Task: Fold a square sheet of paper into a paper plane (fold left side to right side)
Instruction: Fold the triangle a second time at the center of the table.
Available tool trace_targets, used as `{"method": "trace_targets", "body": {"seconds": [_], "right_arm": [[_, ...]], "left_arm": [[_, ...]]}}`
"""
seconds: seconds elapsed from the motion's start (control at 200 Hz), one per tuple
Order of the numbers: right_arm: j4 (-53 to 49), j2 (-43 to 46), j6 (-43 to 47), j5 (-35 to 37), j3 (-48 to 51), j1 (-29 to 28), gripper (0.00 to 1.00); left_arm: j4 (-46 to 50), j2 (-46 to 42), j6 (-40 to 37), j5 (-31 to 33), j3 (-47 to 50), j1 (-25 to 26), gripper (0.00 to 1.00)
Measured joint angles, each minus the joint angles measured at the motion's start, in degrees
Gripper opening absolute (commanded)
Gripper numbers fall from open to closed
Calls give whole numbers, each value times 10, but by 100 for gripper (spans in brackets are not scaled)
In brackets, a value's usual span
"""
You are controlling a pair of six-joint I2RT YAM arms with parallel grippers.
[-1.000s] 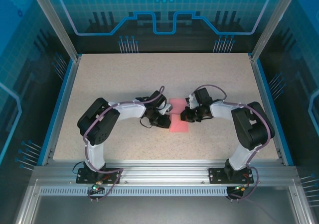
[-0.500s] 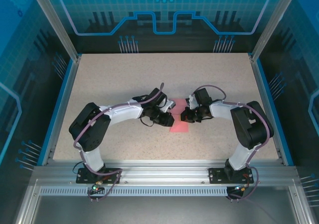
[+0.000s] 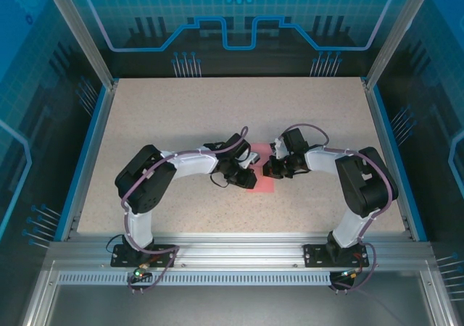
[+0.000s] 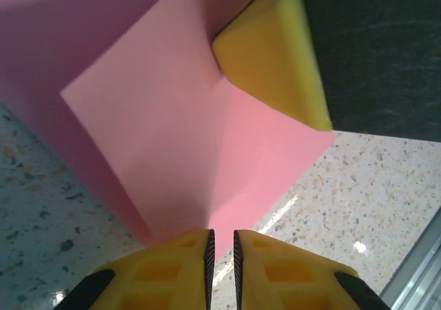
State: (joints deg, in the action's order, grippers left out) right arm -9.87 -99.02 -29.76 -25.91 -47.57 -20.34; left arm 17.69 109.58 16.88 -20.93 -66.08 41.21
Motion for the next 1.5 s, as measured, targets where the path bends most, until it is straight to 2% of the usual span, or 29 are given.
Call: {"method": "trace_targets", "body": {"seconds": [0.135, 0.365, 0.515, 0.87, 1.496], "right_arm": [[0, 0, 0, 0, 0, 0, 0], [0, 3, 0, -2, 0, 0, 0], [-2, 22, 0, -8, 0, 0, 0], [0, 33, -1, -31, 1, -26, 0], [-1, -18, 0, -26, 0, -44, 0]], "left_arm": [[0, 3, 8, 10, 0, 0, 15], [-1, 11, 12, 17, 3, -1, 4], [-3, 11, 12, 18, 3, -2, 1], [-7, 11, 12, 19, 6, -2, 0], [-7, 11, 12, 21, 6, -2, 0]]}}
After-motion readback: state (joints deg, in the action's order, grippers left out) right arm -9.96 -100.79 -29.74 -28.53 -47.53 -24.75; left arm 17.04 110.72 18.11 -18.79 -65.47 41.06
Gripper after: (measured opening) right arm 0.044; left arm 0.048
